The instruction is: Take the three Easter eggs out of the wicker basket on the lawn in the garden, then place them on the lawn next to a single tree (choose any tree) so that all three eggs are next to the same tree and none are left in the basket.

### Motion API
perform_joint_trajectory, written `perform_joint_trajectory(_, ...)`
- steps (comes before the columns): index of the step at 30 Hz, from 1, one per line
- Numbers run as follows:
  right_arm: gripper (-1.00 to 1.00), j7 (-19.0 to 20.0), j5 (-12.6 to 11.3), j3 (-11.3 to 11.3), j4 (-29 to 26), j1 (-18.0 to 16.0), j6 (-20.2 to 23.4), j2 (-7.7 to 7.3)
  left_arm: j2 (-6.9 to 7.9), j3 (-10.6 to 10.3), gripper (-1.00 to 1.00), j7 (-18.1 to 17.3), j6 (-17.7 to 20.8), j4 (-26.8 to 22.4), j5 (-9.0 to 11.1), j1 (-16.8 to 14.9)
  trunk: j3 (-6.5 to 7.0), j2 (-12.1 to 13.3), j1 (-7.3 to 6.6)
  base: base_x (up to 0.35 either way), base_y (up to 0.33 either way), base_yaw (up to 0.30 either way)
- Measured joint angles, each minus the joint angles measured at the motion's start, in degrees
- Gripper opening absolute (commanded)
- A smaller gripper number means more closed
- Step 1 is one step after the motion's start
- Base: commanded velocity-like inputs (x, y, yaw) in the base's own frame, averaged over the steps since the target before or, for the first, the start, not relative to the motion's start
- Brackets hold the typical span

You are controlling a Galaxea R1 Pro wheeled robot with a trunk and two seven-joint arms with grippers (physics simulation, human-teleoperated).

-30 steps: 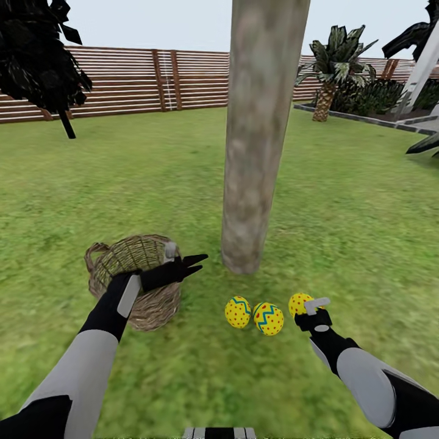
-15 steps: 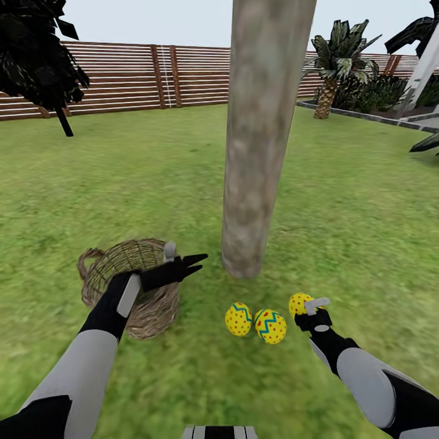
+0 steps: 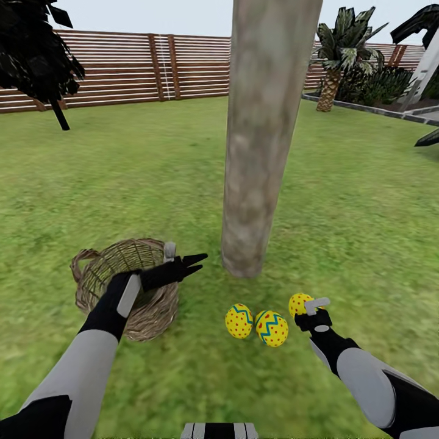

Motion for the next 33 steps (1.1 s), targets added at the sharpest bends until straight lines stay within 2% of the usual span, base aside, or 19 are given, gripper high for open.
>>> perform_joint_trajectory(10,-1.00,0.0,0.2,0.1,0.0,0.0,0.0,0.06,-0.01,0.0,1.00,0.0,0.0,0.0,-0.1,0.0,-2.22,-0.1,0.26,0.000,0.000,0.000)
perform_joint_trajectory(23,-1.00,-0.1,0.1,-0.2,-0.3,0.0,0.4,0.00,-0.29,-0.1,1.00,-0.4,-0.1,-1.1,0.0,0.8,-2.22,-0.1,0.26,0.000,0.000,0.000)
perform_joint_trajectory(27,-1.00,-0.1,0.1,-0.2,-0.3,0.0,0.4,0.00,-1.43,-0.6,1.00,-0.1,1.2,-2.4,0.0,0.5,-2.22,-0.1,0.26,0.000,0.000,0.000)
perform_joint_trajectory(28,-1.00,-0.1,0.1,-0.2,-0.3,0.0,0.4,0.00,-4.12,-1.0,1.00,0.8,3.4,-10.6,-0.1,0.3,-2.22,-0.1,0.26,0.000,0.000,0.000)
perform_joint_trajectory(29,-1.00,-0.1,0.1,-0.2,-0.3,0.0,0.4,0.04,-5.28,-2.1,1.00,3.3,4.8,-15.4,0.6,-0.2,-2.21,-0.1,0.25,0.000,0.000,0.000)
perform_joint_trajectory(30,-1.00,-0.1,0.1,-0.2,-0.3,0.0,0.4,0.06,-5.73,-3.3,1.00,6.0,5.0,-15.6,1.1,-1.1,-2.21,-0.1,0.26,0.000,0.000,0.000)
perform_joint_trajectory(31,-1.00,-0.1,0.1,-0.2,-0.3,0.0,0.4,0.08,-6.21,-5.1,1.00,9.6,5.2,-15.4,4.6,-2.4,-2.21,-0.1,0.25,0.000,0.000,0.000)
perform_joint_trajectory(32,-1.00,-0.1,0.1,-0.2,-0.3,0.0,0.4,0.08,-6.45,-7.4,1.00,13.6,5.1,-15.4,10.3,-3.2,-2.21,-0.1,0.25,0.000,0.000,0.000)
perform_joint_trajectory(33,-1.00,-0.1,0.0,-0.2,-0.3,0.0,0.4,0.08,-6.53,-10.6,1.00,19.5,4.6,-15.3,18.3,-3.6,-2.21,-0.1,0.26,0.000,0.000,0.000)
